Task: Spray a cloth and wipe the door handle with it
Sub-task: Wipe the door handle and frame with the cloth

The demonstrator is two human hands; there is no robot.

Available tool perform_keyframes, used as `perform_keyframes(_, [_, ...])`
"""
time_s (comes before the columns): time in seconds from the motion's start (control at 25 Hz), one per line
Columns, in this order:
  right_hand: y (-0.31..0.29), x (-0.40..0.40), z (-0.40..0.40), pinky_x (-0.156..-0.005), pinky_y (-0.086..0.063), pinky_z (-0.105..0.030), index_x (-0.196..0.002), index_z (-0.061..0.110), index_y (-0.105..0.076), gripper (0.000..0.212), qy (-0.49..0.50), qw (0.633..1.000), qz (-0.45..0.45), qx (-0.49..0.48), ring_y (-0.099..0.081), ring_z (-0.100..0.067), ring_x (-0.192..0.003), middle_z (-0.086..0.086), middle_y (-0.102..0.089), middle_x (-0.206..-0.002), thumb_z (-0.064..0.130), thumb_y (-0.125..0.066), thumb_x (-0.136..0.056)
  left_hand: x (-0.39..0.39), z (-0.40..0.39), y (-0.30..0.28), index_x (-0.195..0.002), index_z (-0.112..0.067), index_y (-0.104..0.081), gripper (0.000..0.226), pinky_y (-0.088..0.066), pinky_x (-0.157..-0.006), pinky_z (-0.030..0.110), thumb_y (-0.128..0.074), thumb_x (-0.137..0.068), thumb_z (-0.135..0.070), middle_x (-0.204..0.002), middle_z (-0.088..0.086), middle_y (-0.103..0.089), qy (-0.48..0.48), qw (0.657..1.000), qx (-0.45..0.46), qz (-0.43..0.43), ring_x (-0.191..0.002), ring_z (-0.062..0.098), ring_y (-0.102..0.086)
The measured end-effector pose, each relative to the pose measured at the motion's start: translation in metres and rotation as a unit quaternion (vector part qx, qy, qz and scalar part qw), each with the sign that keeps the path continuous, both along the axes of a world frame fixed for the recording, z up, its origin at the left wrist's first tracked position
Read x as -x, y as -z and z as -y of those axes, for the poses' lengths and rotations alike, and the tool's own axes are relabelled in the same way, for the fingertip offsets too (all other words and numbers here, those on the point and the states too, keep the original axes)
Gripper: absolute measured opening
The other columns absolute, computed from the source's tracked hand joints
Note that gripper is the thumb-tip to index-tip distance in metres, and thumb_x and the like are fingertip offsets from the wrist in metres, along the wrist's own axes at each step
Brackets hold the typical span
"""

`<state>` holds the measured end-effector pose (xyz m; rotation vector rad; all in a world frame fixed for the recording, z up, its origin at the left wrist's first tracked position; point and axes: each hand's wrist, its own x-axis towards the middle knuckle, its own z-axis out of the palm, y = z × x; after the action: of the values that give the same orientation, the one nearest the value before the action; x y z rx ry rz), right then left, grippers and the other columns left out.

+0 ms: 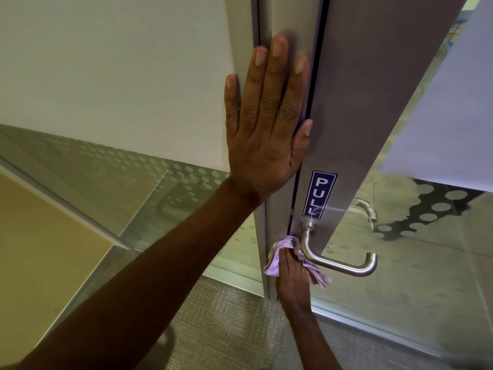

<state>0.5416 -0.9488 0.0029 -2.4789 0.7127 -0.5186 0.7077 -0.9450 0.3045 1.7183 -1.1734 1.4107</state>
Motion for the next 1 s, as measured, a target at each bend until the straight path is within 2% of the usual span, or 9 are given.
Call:
perform_keyframes(0.24, [0.007, 0.02, 0.015, -0.06, -0.057, -0.038, -0.143, 0.013, -0.048, 0.057, -0.043, 0.995, -0.066, 0.065, -0.072, -0.026, -0.076, -0.008, -0.078, -0.104, 0.005, -0.037, -0.088, -0.002, 0.001, 0.001, -0.164, -0.025, 0.014, 0.066, -0.001, -0.132, 0.047, -0.023, -0.111, -0.041, -0.158, 0.018, -0.026, -0.001, 1.0, 0.0, -0.001, -0.161, 0.012, 0.014])
perform_keyframes(0.4, [0.015, 0.038, 0.031, -0.073, -0.06, -0.041, -0.147, 0.014, -0.051, 0.07, -0.091, 0.985, -0.112, 0.09, -0.072, -0.027, -0.085, -0.006, -0.076, -0.114, -0.004, -0.062, -0.081, -0.002, 0.003, 0.0, -0.164, -0.024, 0.014, 0.066, 0.0, -0.132, 0.046, -0.021, -0.111, -0.041, -0.157, 0.019, -0.025, -0.01, 1.0, -0.007, -0.002, -0.16, 0.011, 0.015])
perform_keyframes(0.44, [0.017, 0.04, 0.032, -0.079, -0.058, -0.042, -0.147, 0.014, -0.055, 0.071, -0.088, 0.983, -0.126, 0.104, -0.071, -0.027, -0.09, -0.006, -0.075, -0.12, -0.004, -0.062, -0.079, -0.002, 0.003, 0.0, -0.165, -0.024, 0.013, 0.066, 0.0, -0.132, 0.046, -0.021, -0.111, -0.042, -0.157, 0.019, -0.025, -0.014, 1.0, -0.008, -0.006, -0.16, 0.01, 0.015])
perform_keyframes(0.56, [0.018, 0.04, 0.033, -0.101, -0.046, -0.045, -0.148, 0.013, -0.057, 0.071, -0.075, 0.976, -0.161, 0.125, -0.069, -0.029, -0.11, -0.007, -0.071, -0.132, -0.001, -0.048, -0.078, 0.0, 0.003, -0.001, -0.161, -0.007, -0.019, 0.062, -0.002, -0.132, 0.046, -0.02, -0.111, -0.042, -0.156, 0.018, -0.027, -0.026, 0.999, -0.005, -0.024, -0.16, 0.009, 0.014])
perform_keyframes(0.64, [0.023, 0.04, 0.035, -0.102, -0.044, -0.046, -0.146, 0.013, -0.053, 0.071, -0.083, 0.972, -0.172, 0.138, -0.069, -0.03, -0.112, -0.008, -0.071, -0.131, 0.0, -0.045, -0.077, 0.0, 0.003, -0.003, -0.151, -0.006, -0.032, 0.056, -0.002, -0.132, 0.045, -0.02, -0.11, -0.043, -0.155, 0.017, -0.027, -0.033, 0.999, -0.01, -0.029, -0.161, 0.009, 0.012])
perform_keyframes(0.72, [0.031, 0.041, 0.039, -0.1, -0.045, -0.048, -0.143, 0.014, -0.05, 0.069, -0.081, 0.97, -0.182, 0.14, -0.069, -0.032, -0.106, -0.01, -0.073, -0.122, 0.0, -0.041, -0.076, 0.0, 0.004, -0.003, -0.149, -0.007, -0.033, 0.054, -0.002, -0.131, 0.045, -0.021, -0.11, -0.043, -0.155, 0.016, -0.027, -0.035, 0.999, -0.017, -0.028, -0.166, 0.017, -0.001])
perform_keyframes(0.8, [0.043, 0.05, 0.042, -0.102, -0.046, -0.052, -0.143, 0.012, -0.049, 0.07, -0.05, 0.973, -0.168, 0.148, -0.065, -0.035, -0.109, -0.016, -0.074, -0.118, 0.0, -0.036, -0.076, 0.001, 0.004, -0.003, -0.148, -0.006, -0.034, 0.054, -0.002, -0.131, 0.045, -0.021, -0.11, -0.042, -0.155, 0.015, -0.028, -0.041, 0.999, -0.025, -0.024, -0.157, 0.028, -0.016])
perform_keyframes(0.92, [0.055, 0.057, 0.044, -0.108, -0.041, -0.059, -0.142, -0.002, -0.056, 0.069, 0.021, 0.977, -0.103, 0.188, -0.061, -0.045, -0.123, -0.029, -0.068, -0.131, -0.004, -0.037, -0.076, 0.0, 0.005, -0.003, -0.148, -0.007, -0.034, 0.053, -0.002, -0.131, 0.045, -0.022, -0.11, -0.042, -0.154, 0.016, -0.028, -0.042, 0.999, -0.023, -0.022, -0.15, 0.028, -0.018])
perform_keyframes(1.0, [0.043, 0.044, 0.045, -0.103, -0.045, -0.063, -0.133, -0.007, -0.062, 0.061, 0.045, 0.979, -0.044, 0.192, -0.065, -0.05, -0.116, -0.033, -0.066, -0.128, -0.003, -0.041, -0.076, -0.001, 0.006, -0.002, -0.148, -0.006, -0.035, 0.052, -0.002, -0.131, 0.046, -0.023, -0.11, -0.041, -0.154, 0.018, -0.029, -0.037, 0.999, -0.015, -0.023, -0.15, 0.031, -0.02])
